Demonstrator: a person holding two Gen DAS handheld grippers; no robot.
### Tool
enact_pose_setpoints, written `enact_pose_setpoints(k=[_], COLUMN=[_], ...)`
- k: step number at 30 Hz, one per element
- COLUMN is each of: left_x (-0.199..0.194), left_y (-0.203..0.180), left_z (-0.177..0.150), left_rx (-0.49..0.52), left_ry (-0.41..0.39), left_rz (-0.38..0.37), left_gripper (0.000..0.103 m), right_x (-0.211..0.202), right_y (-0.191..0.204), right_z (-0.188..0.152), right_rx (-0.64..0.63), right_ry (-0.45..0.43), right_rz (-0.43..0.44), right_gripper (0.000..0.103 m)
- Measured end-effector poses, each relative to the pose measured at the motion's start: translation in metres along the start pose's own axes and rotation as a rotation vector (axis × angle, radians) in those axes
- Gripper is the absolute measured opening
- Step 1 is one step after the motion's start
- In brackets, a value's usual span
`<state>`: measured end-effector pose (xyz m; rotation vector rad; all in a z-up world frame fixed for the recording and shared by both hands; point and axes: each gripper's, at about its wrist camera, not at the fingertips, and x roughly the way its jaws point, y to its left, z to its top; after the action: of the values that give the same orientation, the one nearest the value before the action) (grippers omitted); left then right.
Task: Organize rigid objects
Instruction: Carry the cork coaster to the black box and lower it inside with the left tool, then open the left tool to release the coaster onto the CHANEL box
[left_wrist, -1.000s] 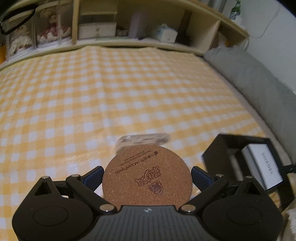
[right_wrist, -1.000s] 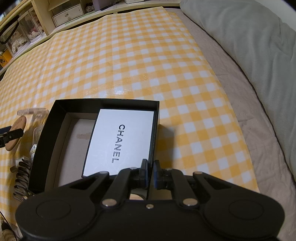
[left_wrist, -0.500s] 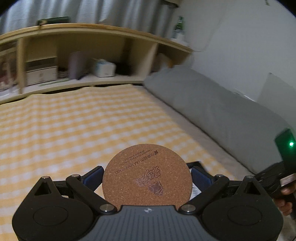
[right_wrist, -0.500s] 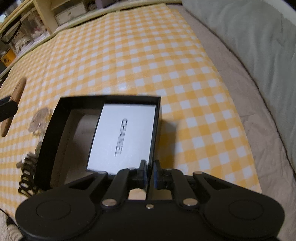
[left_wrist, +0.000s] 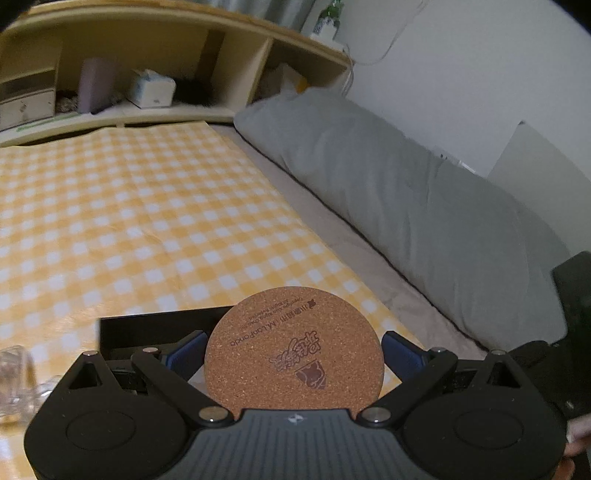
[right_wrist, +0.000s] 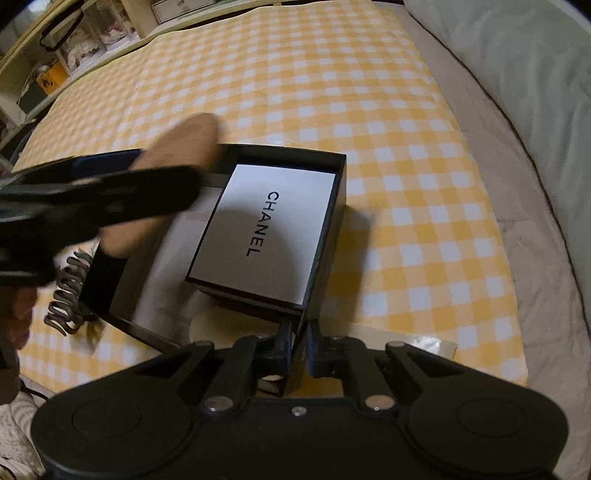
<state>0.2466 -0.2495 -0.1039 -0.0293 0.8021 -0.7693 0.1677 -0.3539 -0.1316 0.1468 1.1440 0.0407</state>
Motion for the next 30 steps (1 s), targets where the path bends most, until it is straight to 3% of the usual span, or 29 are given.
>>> enact_pose_setpoints(k=[4, 12, 20, 30], left_x=[0.023, 0.048, 0.046, 0.024], left_y=[-0.008, -0.012, -0.004, -0.002], left_z=[0.001, 0.000, -0.006, -0.018], left_rx=[0.020, 0.061, -0.052, -0.065], left_ry=[0.039, 0.066, 0.080, 0.122], left_rz=[0.019, 0.149, 0.090, 0.106], left_gripper=[0.099, 0.100, 0.102, 0.100], right_x=[0.000, 0.000, 0.000, 0.000], right_y=[-0.001, -0.001, -0.002, -0.002], right_z=[-0.002, -0.003, -0.003, -0.003], right_rx=[0.003, -0.006, 0.002, 0.001], right_ry=[-0.006, -0.013, -0.016, -0.016], right_rz=[0.010, 0.013, 0.019, 0.020], right_gripper=[0.009, 0.009, 0.009, 0.009])
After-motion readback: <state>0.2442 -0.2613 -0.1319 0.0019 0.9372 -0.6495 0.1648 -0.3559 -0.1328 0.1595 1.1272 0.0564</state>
